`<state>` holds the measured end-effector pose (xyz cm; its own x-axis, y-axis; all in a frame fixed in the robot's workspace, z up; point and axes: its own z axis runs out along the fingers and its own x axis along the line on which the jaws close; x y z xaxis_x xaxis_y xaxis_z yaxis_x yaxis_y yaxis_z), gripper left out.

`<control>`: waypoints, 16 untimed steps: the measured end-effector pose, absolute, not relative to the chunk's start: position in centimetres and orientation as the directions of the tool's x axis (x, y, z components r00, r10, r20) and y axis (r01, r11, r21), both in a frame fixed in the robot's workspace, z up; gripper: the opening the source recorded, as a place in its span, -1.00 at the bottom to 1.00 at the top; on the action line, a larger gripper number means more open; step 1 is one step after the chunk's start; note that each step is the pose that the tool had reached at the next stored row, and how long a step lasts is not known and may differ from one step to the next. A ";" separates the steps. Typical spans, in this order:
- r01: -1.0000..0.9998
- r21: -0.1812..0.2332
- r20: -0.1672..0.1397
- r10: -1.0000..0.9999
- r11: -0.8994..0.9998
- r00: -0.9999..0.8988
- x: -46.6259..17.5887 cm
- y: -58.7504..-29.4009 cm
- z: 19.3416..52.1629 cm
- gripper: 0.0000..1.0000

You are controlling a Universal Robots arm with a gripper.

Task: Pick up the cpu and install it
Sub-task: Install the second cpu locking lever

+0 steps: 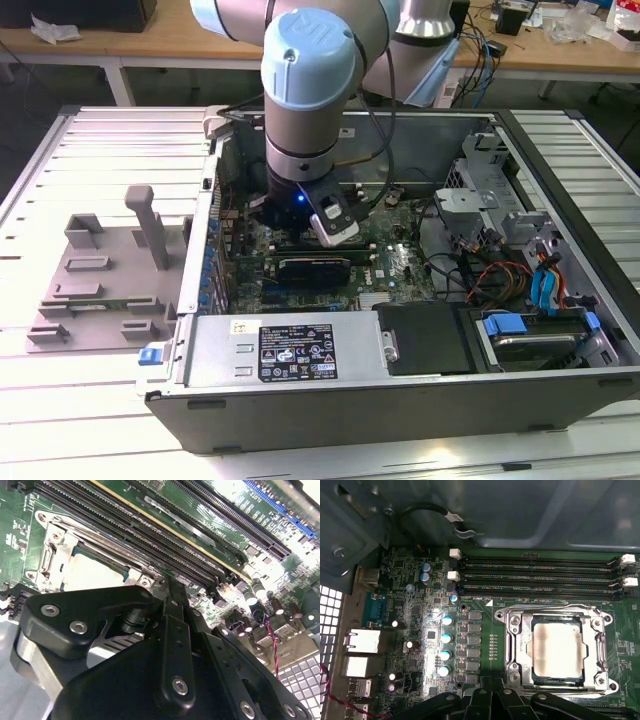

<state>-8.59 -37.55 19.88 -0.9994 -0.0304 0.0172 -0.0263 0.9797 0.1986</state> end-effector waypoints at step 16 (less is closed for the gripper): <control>-0.008 0.118 0.019 -0.011 0.993 -1.000 -6.7 -37.0 23.8 -0.79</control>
<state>-6.75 -37.03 23.80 -0.9998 -0.0106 0.0193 -0.0083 0.9930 0.1179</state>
